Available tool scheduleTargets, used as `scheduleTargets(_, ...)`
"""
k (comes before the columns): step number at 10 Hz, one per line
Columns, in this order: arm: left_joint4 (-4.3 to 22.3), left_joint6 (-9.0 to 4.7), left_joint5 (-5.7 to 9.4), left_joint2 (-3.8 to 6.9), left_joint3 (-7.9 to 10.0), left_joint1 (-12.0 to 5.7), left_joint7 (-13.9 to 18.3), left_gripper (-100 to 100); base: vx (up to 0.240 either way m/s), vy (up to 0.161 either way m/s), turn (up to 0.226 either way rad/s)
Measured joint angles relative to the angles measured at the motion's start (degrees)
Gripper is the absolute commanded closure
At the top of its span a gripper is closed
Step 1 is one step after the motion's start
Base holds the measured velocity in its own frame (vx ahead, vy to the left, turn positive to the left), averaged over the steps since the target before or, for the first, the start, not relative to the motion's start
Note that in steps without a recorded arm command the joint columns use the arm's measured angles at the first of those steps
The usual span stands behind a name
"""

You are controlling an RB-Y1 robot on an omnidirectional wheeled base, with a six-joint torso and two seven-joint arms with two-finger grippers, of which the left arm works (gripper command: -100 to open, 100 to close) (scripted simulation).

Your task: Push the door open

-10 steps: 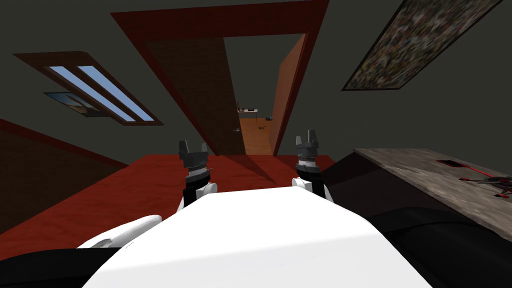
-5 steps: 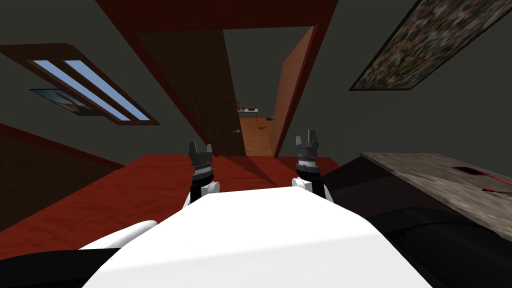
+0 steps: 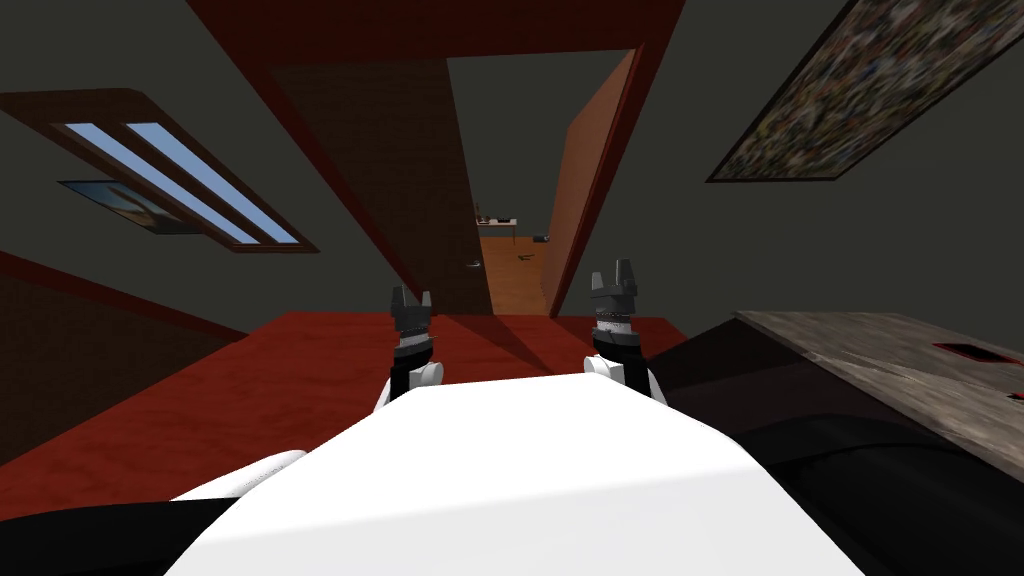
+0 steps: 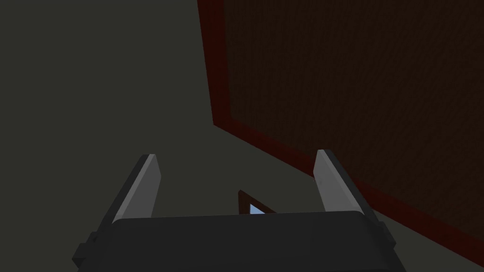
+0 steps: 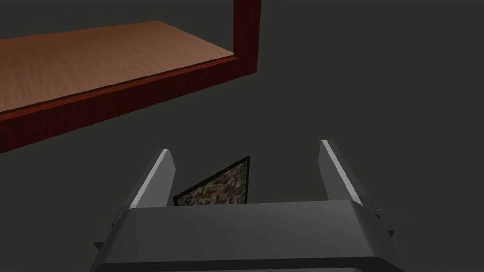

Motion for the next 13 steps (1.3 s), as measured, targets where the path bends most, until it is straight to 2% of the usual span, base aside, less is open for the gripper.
scheduleTargets(4,5.92,-1.3,-0.4,0.69,-0.52,-2.11,0.21,-100,0.103,0.024,0.009)
scheduleTargets(6,8.29,-1.17,-0.53,1.09,-0.65,-3.39,0.39,-100,0.096,0.011,0.01)
scheduleTargets(13,19.56,-3.2,-1.52,1.84,-2.02,-7.51,0.54,-100,0.099,0.019,0.011)
